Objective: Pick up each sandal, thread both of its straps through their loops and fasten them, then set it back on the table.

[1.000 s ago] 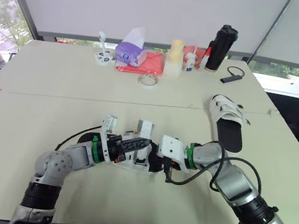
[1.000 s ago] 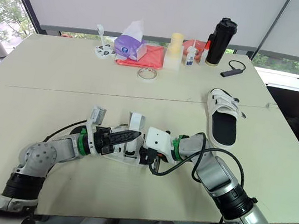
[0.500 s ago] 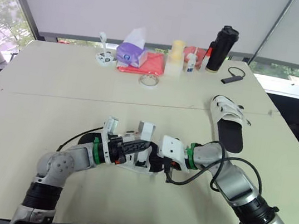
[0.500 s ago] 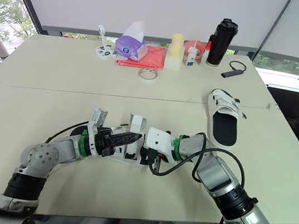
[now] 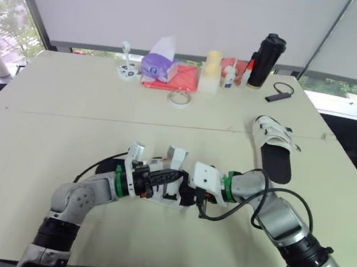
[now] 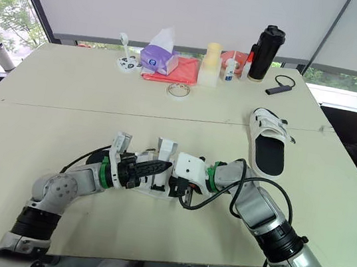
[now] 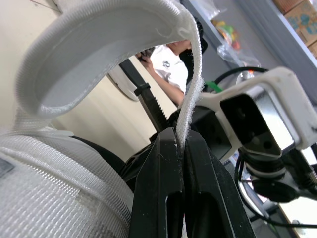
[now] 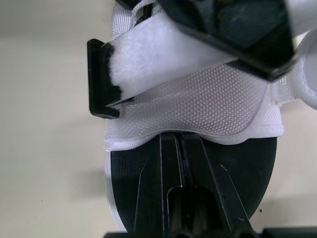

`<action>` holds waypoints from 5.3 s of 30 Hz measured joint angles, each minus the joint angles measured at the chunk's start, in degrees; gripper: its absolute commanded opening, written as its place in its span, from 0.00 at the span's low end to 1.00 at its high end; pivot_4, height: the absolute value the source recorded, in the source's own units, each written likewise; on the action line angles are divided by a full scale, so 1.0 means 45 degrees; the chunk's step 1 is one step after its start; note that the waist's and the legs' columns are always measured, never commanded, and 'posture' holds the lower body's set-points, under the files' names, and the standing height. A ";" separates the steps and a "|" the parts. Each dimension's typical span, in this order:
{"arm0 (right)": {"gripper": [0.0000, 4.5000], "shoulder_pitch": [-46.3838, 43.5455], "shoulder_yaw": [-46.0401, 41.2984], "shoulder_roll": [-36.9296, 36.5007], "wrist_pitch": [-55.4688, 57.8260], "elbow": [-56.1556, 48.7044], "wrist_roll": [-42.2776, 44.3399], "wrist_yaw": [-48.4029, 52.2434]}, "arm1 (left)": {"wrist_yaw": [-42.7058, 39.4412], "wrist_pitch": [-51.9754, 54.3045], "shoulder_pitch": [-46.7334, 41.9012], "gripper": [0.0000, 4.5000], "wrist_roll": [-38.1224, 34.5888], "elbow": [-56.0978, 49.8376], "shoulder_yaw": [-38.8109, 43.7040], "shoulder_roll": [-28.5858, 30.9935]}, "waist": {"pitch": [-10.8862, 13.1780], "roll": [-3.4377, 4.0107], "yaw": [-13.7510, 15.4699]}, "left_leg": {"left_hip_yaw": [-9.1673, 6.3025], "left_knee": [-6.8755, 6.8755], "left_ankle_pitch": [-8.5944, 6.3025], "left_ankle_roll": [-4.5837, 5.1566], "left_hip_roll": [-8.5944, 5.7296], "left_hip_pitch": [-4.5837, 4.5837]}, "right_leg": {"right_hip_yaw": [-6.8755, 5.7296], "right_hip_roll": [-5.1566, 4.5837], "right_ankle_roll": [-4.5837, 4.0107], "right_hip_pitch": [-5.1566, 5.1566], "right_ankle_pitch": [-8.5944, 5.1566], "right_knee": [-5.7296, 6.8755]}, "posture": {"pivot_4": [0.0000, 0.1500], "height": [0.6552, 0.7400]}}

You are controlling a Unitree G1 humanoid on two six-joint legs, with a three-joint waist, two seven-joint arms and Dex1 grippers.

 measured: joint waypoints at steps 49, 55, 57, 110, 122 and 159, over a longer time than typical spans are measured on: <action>0.00 -0.0079 0.0069 0.0047 -0.0146 -0.0014 0.0013 0.0097 | -0.2315 -0.1723 0.2998 0.99 0.0444 -0.4088 0.0562 0.4859 | 0.0005 0.0029 -0.0145 | 0.0015 -0.0043 -0.0017 0.0038 0.0014 -0.0101 | 0.0004 -0.0077 0.0014 -0.0169 -0.0009 -0.0003 | 1.00 1.00; 0.00 -0.0082 0.0018 0.0027 -0.0154 0.0030 -0.0009 0.0124 | -0.2763 -0.1293 0.4294 0.99 0.0208 -0.4642 0.0608 0.5749 | 0.0013 0.0020 -0.0106 | 0.0017 -0.0045 -0.0023 0.0028 0.0019 -0.0107 | 0.0004 -0.0083 0.0009 -0.0185 -0.0008 -0.0005 | 1.00 1.00; 0.00 -0.0082 0.0028 0.0034 -0.0156 0.0029 -0.0018 0.0119 | -0.2963 -0.1440 0.4487 0.99 0.0439 -0.4717 0.0408 0.6027 | 0.0013 0.0020 -0.0122 | 0.0031 -0.0044 -0.0024 0.0027 0.0020 -0.0107 | 0.0003 -0.0105 0.0007 -0.0189 -0.0009 -0.0011 | 1.00 1.00; 0.00 -0.0050 -0.0026 0.0086 -0.0151 -0.0022 -0.0200 0.0123 | -0.1775 -0.3844 0.3615 0.02 0.2975 -0.2128 -0.2061 0.2063 | 0.0014 0.0020 -0.0075 | 0.0044 -0.0025 -0.0012 0.0074 -0.0008 -0.0108 | -0.0024 -0.0130 0.0014 -0.0167 -0.0005 -0.0003 | 1.00 1.00; 0.00 -0.0048 0.0015 0.0145 -0.0182 -0.0056 -0.0224 0.0127 | -0.2618 -0.2087 0.4226 0.01 0.1985 -0.3825 -0.1953 0.4272 | 0.0018 0.0022 -0.0097 | 0.0037 -0.0042 -0.0010 0.0077 -0.0004 -0.0112 | -0.0032 -0.0128 0.0019 -0.0182 -0.0009 0.0002 | 1.00 1.00; 0.00 -0.0219 0.0072 0.0193 -0.0486 0.0301 -0.0240 0.0146 | 0.1711 0.1532 -0.0930 0.08 -0.2202 -0.1608 -0.0116 0.1962 | 0.0039 -0.0004 -0.0086 | 0.0029 0.0000 -0.0001 0.0082 -0.0015 -0.0096 | -0.0031 -0.0044 0.0021 -0.0089 -0.0004 0.0035 | 1.00 1.00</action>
